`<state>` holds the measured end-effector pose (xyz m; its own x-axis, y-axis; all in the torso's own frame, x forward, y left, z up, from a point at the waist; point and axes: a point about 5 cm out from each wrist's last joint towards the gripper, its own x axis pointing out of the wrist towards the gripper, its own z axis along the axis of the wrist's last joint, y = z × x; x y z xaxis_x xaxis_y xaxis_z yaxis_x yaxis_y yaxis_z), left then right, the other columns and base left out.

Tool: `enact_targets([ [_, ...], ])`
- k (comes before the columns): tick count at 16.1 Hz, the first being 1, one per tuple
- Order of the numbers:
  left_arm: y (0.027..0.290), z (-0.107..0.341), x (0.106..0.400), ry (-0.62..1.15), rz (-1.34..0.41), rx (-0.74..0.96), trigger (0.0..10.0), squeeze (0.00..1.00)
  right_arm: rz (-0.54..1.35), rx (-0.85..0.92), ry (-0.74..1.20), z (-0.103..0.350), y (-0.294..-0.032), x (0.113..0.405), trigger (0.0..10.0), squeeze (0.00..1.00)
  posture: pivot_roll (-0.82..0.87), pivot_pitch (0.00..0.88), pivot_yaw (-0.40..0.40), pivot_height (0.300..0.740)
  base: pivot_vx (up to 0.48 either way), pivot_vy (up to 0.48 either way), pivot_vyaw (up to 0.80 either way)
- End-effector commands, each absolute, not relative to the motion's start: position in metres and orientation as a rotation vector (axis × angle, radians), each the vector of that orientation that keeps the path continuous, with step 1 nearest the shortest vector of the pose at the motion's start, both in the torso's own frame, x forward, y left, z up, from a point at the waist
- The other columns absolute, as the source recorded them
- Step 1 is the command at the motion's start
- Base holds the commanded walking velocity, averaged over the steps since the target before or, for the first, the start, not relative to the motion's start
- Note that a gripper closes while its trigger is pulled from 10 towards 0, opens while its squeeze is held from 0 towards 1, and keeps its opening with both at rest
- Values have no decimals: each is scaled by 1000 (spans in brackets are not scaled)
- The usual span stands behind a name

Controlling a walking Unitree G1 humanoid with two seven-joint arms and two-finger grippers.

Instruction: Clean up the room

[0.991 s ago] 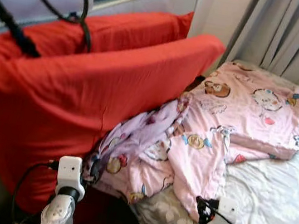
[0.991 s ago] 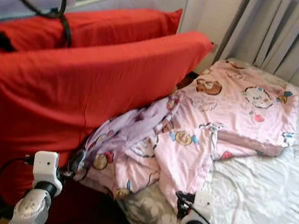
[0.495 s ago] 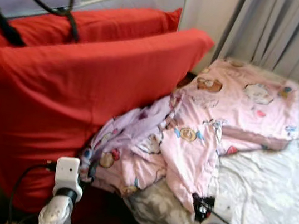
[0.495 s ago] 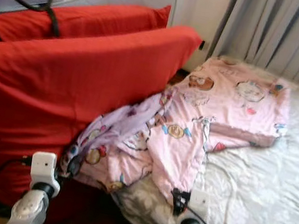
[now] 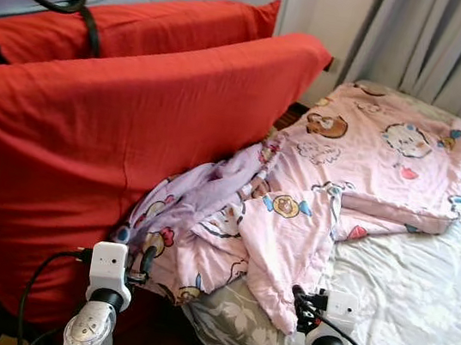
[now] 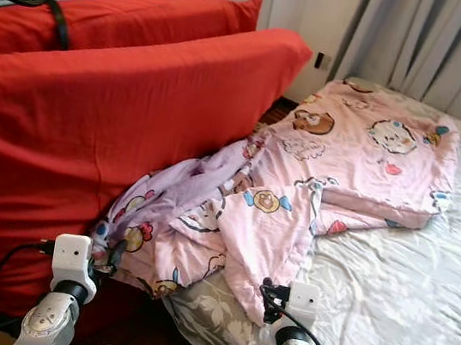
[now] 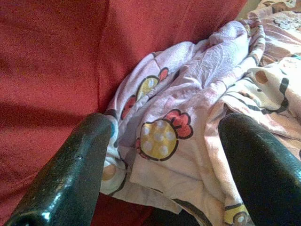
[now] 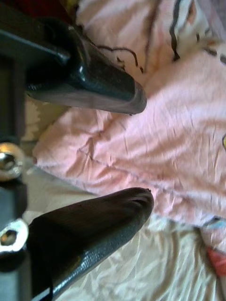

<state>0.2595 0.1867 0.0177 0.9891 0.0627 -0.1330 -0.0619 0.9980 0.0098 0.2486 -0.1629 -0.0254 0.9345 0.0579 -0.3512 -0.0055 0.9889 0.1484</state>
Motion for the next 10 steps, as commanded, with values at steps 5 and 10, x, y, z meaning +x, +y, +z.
enact_targets([
  [5,186,17,260,144,52,1,10000,0,78,123,395,-27,-155,248,10000,0,23,0,-29,625,0,0,0],
  [10,186,17,260,150,44,0,10000,0,80,131,365,-24,-154,249,10000,0,24,0,-28,615,0,0,0],
])
